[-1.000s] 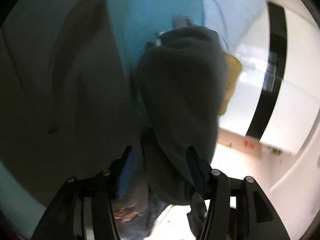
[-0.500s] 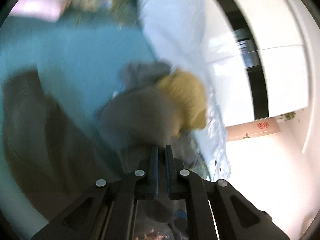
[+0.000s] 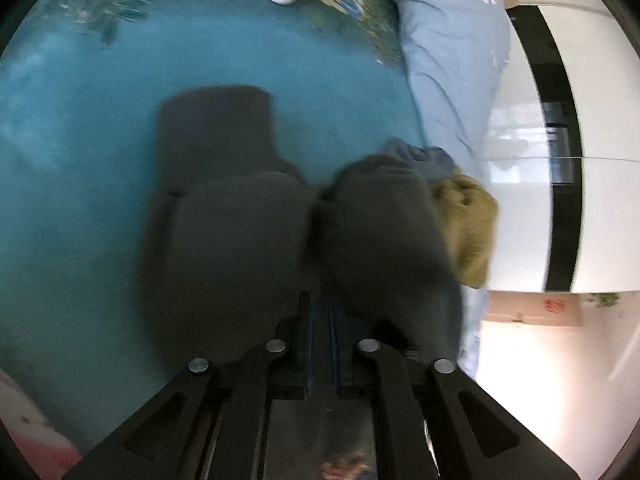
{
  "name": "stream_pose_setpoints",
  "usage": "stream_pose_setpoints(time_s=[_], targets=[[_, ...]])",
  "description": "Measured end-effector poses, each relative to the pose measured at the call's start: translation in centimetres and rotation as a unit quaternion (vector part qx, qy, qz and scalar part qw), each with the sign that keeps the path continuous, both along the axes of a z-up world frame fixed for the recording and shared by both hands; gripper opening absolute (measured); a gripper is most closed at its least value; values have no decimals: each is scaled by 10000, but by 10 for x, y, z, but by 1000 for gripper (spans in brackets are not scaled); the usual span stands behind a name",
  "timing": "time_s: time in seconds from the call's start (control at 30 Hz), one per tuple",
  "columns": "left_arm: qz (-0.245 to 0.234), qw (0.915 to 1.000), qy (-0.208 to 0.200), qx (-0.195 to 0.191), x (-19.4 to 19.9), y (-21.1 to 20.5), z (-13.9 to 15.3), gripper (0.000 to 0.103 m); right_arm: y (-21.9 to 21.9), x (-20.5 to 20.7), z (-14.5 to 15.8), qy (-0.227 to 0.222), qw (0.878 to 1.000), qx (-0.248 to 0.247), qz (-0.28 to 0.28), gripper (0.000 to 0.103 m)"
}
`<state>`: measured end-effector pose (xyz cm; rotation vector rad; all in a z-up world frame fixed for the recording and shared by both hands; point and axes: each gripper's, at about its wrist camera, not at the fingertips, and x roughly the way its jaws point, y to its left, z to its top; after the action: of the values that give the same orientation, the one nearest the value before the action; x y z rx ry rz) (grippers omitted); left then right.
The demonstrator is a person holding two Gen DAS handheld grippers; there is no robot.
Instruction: Fold clothes
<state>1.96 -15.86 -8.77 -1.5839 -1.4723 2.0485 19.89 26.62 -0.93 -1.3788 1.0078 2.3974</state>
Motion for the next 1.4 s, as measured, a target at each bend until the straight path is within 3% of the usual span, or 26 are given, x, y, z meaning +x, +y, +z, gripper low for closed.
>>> stream_pose_setpoints(time_s=[0.07, 0.1, 0.17, 0.37, 0.5, 0.53, 0.67, 0.83, 0.9, 0.93, 0.97, 1.03, 1.1, 1.2, 1.33, 1.4], targets=[[68, 9991, -44, 404, -5, 9, -4, 46, 20, 14, -2, -41, 9991, -79, -413, 68], [162, 9976, -114, 662, -8, 12, -7, 48, 30, 21, -3, -58, 9978, -151, -644, 68], [371, 9931, -314, 1071, -12, 18, -19, 52, 52, 36, -7, -73, 9932, -297, -1126, 68], [794, 9806, -713, 1643, -31, 28, -32, 52, 95, 75, -17, -81, 9756, -503, -2133, 68], [1657, 9501, -798, 2520, -33, 21, -38, 52, 111, 91, -30, -28, 9633, -824, -2555, 68], [1739, 9478, -775, 2558, -35, 19, -37, 52, 112, 92, -32, -12, 9614, -876, -2608, 68], [1608, 9584, -656, 2267, -43, 17, -24, 54, 113, 90, -38, 26, 9572, -974, -2724, 68], [1249, 9681, -1009, 1923, -36, 15, -21, 52, 108, 82, -46, 62, 9563, -1079, -2716, 68], [1236, 9734, -1115, 1571, -37, 18, -21, 41, 106, 81, -49, 51, 9573, -1122, -2665, 68], [1266, 9756, -1125, 1397, -36, 17, -19, 15, 105, 81, -50, 45, 9571, -1112, -2674, 68], [1252, 9792, -1049, 1203, -36, 14, -13, 8, 105, 82, -51, 41, 9561, -1107, -2712, 68], [1135, 9876, -779, 754, -37, 8, 4, 5, 105, 82, -53, 55, 9550, -1171, -2726, 68], [978, 9945, -313, 189, -34, 1, 40, 4, 105, 83, -53, 77, 9557, -1189, -2691, 68], [800, 9963, 288, -140, -33, 2, 96, 4, 107, 87, -47, 72, 9581, -995, -2684, 68], [650, 9945, -57, -822, -77, 17, 116, 4, 112, 90, -47, 50, 9575, -1007, -2703, 68], [617, 9906, -495, -1120, -76, 22, 106, 4, 115, 94, -42, 95, 9586, -941, -2686, 68]])
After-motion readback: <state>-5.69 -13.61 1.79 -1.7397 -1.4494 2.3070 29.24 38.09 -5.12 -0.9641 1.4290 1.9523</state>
